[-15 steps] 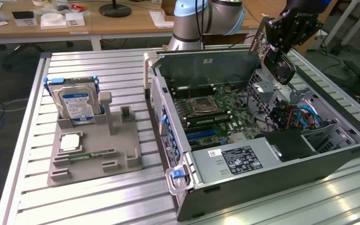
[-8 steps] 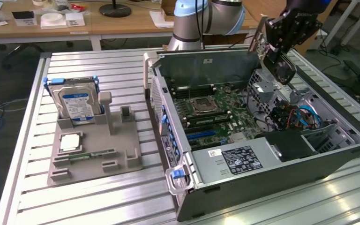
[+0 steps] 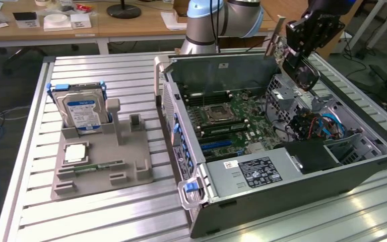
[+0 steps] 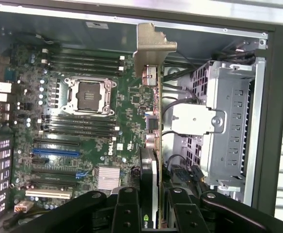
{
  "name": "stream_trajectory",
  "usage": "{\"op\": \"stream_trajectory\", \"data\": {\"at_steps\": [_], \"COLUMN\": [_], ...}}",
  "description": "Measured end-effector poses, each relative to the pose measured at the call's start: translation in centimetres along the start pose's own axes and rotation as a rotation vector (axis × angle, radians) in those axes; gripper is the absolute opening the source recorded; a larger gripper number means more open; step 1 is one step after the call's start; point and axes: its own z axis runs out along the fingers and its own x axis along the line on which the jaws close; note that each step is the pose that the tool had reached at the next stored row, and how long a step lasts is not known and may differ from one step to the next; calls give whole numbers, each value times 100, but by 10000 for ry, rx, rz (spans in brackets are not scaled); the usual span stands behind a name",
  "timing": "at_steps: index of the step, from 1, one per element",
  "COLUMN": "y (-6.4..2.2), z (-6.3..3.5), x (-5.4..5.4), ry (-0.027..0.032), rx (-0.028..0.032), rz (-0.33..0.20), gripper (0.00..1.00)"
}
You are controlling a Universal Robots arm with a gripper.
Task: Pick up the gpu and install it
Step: 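Insert the gpu into the slot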
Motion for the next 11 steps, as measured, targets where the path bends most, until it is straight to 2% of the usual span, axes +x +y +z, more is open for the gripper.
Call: {"op": "stream_trajectory", "data": {"at_steps": [11], "y": [0], "z": [4], "x": [0], "ry": [49], "rx": [-18], "rz": [-795], "gripper": [27]}}
